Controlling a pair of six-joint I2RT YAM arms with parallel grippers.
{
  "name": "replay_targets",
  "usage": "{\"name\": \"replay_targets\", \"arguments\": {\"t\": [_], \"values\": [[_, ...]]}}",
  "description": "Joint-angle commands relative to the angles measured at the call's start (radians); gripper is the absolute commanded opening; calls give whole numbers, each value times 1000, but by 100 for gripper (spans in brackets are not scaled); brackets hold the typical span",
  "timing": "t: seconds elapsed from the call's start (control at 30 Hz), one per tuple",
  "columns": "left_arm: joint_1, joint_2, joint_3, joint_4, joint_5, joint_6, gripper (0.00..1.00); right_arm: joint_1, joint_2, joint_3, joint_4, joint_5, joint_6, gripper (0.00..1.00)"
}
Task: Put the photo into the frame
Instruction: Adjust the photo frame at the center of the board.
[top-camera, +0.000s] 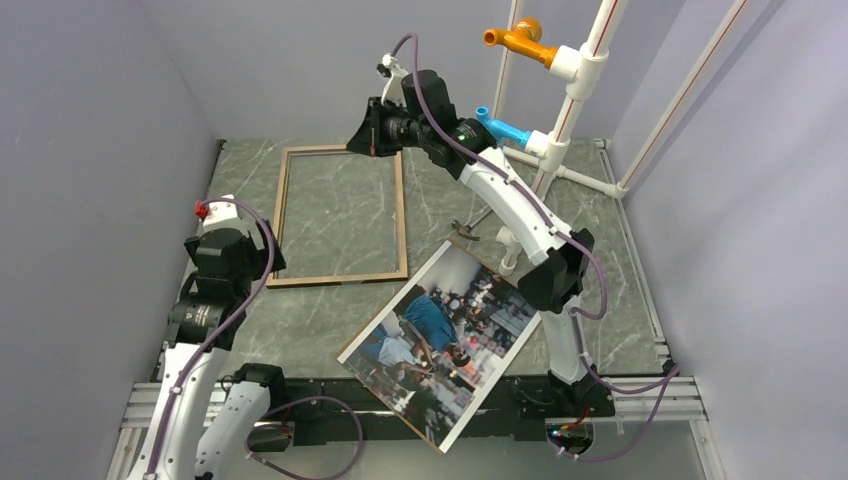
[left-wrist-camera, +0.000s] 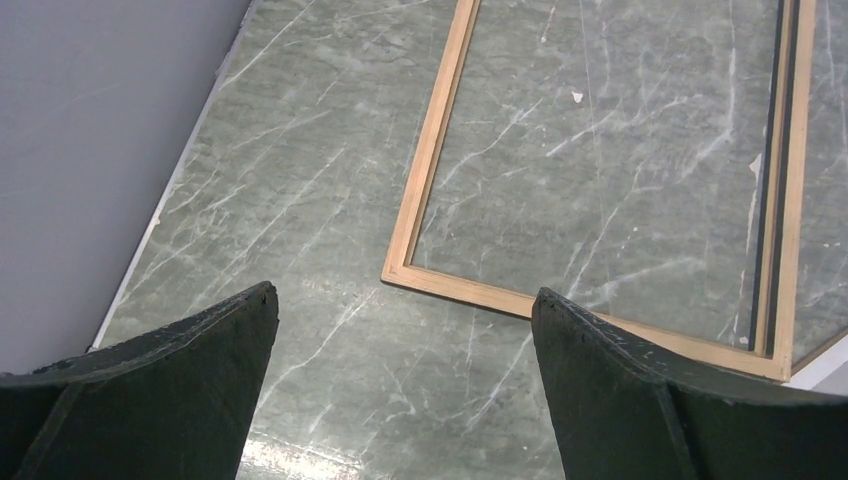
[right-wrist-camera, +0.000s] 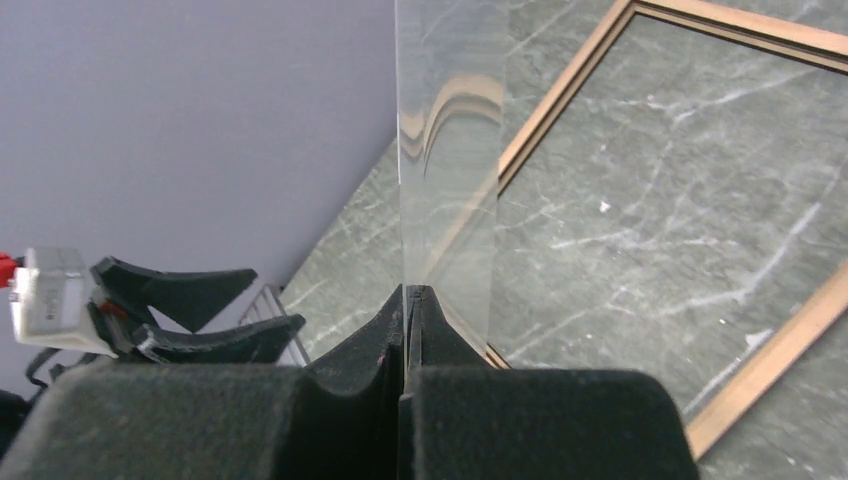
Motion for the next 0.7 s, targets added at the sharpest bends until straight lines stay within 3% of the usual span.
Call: {"name": "replay_targets", "arguments": {"t": [0.0,0.27,0.57,0.67], "values": [[7,22,12,36,-16,17,98,6,12,39,178,-43,101,0],[58,148,34,11,26,-28,95,-28,43,29,267,-53,180,0],[272,573,182,5,362,-81,99,-62,30,-30,253,-39,164,0],[324,726,278,-16,412,-85,96,-73,26,-52,254,-47,162,0]]}}
